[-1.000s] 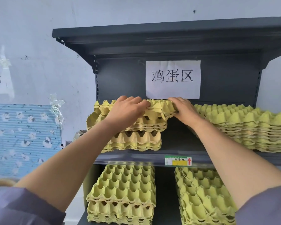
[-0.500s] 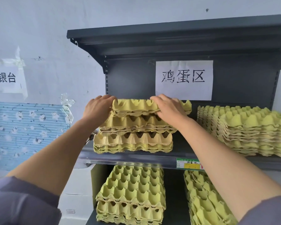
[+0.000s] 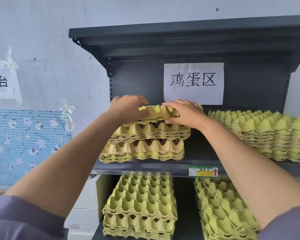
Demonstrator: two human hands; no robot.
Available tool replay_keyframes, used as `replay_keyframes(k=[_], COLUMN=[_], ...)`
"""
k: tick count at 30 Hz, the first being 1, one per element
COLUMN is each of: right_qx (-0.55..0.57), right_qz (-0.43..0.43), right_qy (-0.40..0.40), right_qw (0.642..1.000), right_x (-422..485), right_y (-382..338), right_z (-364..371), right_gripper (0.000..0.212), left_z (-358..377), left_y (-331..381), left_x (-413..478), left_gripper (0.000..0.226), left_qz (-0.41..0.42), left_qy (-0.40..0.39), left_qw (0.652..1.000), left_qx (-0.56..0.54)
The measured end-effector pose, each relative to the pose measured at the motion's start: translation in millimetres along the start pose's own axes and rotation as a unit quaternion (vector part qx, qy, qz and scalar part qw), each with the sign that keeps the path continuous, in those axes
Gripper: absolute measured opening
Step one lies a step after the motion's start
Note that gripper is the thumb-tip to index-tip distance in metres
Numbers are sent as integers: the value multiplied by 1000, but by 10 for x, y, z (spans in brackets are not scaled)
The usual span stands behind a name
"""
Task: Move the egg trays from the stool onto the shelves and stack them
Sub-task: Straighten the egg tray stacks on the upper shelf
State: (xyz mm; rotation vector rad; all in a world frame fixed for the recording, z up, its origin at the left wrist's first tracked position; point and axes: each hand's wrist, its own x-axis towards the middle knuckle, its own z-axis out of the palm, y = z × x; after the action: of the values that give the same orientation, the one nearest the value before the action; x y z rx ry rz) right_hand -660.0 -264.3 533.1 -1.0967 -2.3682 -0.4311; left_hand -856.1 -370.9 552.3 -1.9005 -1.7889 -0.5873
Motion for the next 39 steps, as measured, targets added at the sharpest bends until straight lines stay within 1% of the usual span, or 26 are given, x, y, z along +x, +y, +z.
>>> replay_keyframes(k=[1, 3, 5, 7, 11, 15, 19, 22, 26, 29, 33, 37, 39], right_qx=[-2, 13, 54, 81, 19, 4, 0, -4, 29, 66, 106, 97, 99], right_qz=[9, 27, 39, 43, 41, 35, 25, 19, 7, 1, -3, -6, -2], right_qy=[-14, -45, -64, -59, -27, 3, 40, 62, 50, 36, 26, 46, 36], right_qw=[1000, 999, 996, 994, 999, 999, 999, 998, 998, 997, 994, 994, 994], right_x=[-6, -22, -29, -29, -14, 38, 154, 241, 291, 278, 249, 241, 227], right_y=[64, 179, 253, 261, 214, 122, -66, -199, -275, -236, -172, -214, -239], right_z=[-16, -36, -38, -44, -70, -78, -14, 120, 247, 229, 179, 193, 212], right_gripper=[68, 67, 71, 72, 63, 61, 61, 61, 62, 61, 54, 54, 55], left_z=[27, 84, 102, 89, 52, 9, 55, 161, 220, 203, 174, 187, 224], left_y=[66, 136, 151, 143, 102, -44, -260, -432, -566, -567, -533, -540, -548], left_x=[20, 42, 47, 63, 111, 145, 140, 117, 74, 61, 66, 39, 19], left_gripper=[42, 48, 49, 50, 53, 47, 54, 57, 61, 57, 48, 54, 57], left_qz=[12, 8, -3, -3, 8, 15, -1, -18, -32, -19, 0, -14, -16], left_qy=[-16, -48, -76, -94, -117, -92, -56, -56, -78, -76, -71, -67, -68], left_qw=[999, 996, 995, 995, 993, 996, 998, 998, 996, 997, 997, 997, 997], left_qx=[43, 73, 60, 40, -14, -14, 17, 20, 5, -16, -33, -45, -39])
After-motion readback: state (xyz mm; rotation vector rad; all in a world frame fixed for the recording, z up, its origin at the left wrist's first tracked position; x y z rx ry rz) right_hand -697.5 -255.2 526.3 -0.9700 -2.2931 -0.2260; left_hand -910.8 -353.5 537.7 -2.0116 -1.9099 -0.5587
